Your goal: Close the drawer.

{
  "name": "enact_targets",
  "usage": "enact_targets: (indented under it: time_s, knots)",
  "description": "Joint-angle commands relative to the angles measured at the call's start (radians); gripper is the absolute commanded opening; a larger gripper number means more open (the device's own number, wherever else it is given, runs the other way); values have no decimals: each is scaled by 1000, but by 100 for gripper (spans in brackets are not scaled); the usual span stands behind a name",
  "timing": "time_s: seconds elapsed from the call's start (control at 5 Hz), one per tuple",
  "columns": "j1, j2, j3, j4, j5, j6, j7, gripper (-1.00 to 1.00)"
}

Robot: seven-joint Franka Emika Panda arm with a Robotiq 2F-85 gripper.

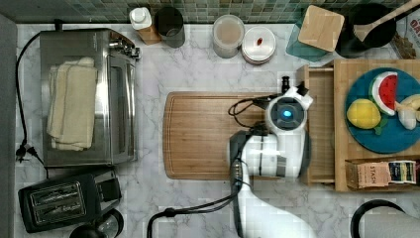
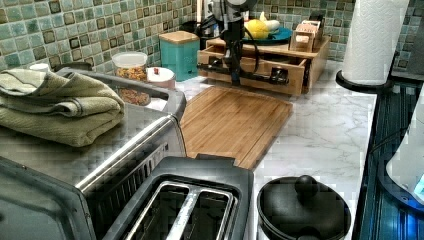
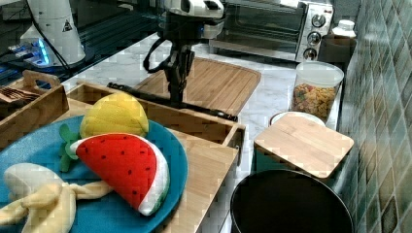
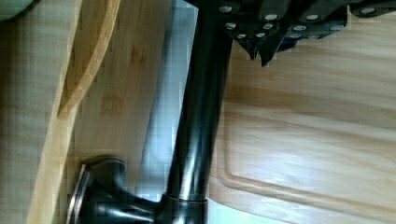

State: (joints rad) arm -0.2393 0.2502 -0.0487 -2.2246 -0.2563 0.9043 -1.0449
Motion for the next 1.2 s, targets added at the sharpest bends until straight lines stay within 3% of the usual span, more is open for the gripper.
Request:
enact_targets:
  time_s: [0.2, 0.4, 0.6, 1.2]
  knots:
    - [-283, 75, -68, 277, 95, 15, -311, -100]
    - [-265, 96, -113, 330, 62, -20, -256, -100]
    - [-304, 93, -82, 358, 186, -85, -352, -100]
    - [-297, 93, -90, 358, 190, -85, -355, -100]
